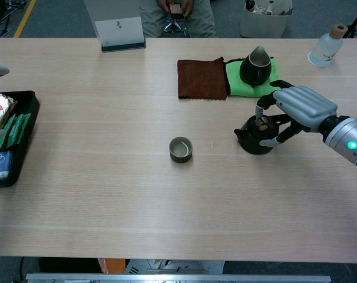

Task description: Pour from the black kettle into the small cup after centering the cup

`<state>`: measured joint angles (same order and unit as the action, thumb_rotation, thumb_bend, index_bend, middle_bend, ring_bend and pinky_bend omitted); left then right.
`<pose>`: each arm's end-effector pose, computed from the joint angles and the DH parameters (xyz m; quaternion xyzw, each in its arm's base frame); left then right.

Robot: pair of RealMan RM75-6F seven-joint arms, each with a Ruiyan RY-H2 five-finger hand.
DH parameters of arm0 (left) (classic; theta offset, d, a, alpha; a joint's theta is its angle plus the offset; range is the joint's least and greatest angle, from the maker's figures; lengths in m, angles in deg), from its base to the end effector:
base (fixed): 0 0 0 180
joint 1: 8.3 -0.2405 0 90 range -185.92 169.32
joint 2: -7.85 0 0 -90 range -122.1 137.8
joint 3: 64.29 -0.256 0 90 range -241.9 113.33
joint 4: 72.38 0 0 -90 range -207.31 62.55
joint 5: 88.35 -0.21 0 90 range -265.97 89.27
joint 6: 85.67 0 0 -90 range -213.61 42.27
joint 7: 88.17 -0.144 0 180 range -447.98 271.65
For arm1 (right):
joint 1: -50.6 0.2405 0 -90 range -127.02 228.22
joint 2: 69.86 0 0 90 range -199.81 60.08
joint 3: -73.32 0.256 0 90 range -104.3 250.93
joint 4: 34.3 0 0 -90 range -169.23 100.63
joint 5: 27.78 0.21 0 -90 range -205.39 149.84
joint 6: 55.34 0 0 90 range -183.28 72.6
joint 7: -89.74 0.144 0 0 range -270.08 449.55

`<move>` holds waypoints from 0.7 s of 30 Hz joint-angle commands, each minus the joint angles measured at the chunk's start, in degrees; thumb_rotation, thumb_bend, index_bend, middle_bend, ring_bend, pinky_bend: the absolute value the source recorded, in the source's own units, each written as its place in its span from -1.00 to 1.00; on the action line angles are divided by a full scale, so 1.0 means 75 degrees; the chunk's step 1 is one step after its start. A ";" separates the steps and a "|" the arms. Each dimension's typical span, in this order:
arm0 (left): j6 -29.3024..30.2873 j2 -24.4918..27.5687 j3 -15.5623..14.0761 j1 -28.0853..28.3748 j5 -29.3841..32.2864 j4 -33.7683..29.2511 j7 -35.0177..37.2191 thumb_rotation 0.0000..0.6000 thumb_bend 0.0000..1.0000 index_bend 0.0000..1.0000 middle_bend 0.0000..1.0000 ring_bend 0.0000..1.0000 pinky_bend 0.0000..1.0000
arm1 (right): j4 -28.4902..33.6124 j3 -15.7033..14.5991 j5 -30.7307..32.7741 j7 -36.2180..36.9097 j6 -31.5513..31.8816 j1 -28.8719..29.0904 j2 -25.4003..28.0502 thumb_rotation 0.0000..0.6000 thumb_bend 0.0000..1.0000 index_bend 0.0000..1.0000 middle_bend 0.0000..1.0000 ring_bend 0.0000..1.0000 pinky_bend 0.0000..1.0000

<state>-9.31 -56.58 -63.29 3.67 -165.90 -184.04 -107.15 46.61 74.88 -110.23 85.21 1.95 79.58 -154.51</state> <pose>-0.2414 0.1951 0.1118 -0.6430 -0.4354 -0.3451 0.5272 -0.2371 -0.2773 -0.0070 0.7569 -0.4044 0.3389 0.3856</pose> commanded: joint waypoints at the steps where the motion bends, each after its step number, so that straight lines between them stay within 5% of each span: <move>1: 0.0009 0.0005 0.0007 -0.0001 -0.0005 0.0004 0.0022 1.00 -0.56 -0.81 -0.76 -0.84 -0.71 | 0.0036 0.0015 0.0023 -0.0074 0.0009 0.0020 0.0015 0.75 -1.00 0.03 -0.16 -0.36 -0.99; 13: 0.0100 0.0091 0.0056 -0.0024 -0.0039 0.0034 0.0115 1.00 -0.56 -0.81 -0.76 -0.84 -0.71 | 0.0413 0.0119 0.0061 -0.0564 0.0484 -0.0125 0.0427 0.76 -1.00 -0.32 -0.42 -0.61 -1.00; 21: 0.0154 0.0237 0.0085 -0.0045 -0.0076 0.0076 0.0206 1.00 -0.56 -0.81 -0.76 -0.84 -0.71 | 0.1065 -0.0010 -0.0057 -0.0450 0.1047 -0.0535 0.1228 0.77 -1.00 -0.34 -0.43 -0.61 -1.00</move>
<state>-8.17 -54.81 -62.66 3.34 -166.47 -183.48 -105.61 53.81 75.13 -110.28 81.43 9.08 76.22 -146.13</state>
